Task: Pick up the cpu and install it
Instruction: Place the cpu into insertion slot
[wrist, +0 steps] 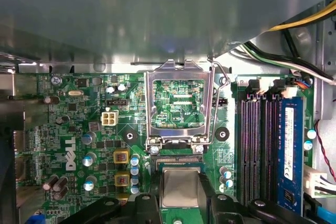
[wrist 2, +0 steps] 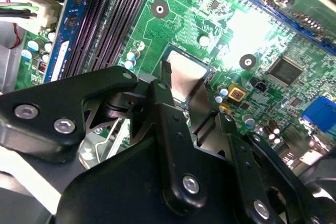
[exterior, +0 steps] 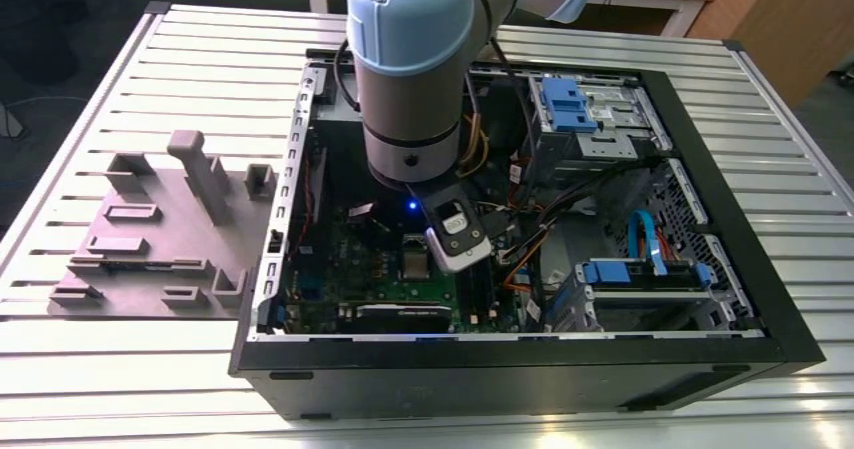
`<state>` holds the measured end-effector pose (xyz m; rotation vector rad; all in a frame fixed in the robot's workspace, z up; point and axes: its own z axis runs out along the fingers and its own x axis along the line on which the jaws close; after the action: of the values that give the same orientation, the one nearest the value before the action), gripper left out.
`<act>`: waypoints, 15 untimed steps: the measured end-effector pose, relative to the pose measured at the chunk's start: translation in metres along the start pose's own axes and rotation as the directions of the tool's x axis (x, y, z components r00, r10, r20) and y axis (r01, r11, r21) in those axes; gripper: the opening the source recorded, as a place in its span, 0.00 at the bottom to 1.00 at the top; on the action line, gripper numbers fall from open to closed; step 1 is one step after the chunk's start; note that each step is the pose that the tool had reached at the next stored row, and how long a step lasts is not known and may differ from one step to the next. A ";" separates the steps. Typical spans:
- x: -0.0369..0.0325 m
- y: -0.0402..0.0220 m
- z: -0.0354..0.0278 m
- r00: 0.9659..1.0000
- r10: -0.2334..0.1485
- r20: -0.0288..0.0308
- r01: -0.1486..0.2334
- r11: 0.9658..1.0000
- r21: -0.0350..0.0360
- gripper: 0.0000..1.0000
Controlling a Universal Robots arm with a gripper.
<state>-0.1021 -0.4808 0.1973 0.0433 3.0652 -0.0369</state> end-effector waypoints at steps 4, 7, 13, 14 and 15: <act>0.0000 0.0000 0.0006 1.000 0.000 0.000 0.000 1.000 0.000 0.41; -0.0001 0.0000 0.0019 1.000 0.000 0.000 0.000 1.000 0.000 0.41; -0.0007 0.0000 0.0033 1.000 0.000 0.000 0.000 1.000 0.001 0.41; -0.0008 0.0001 0.0034 1.000 0.000 0.000 0.000 1.000 0.001 0.41; -0.0013 0.0001 0.0035 1.000 0.000 0.000 0.000 1.000 0.001 0.41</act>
<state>-0.1006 -0.4809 0.1939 0.0430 3.0652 -0.0377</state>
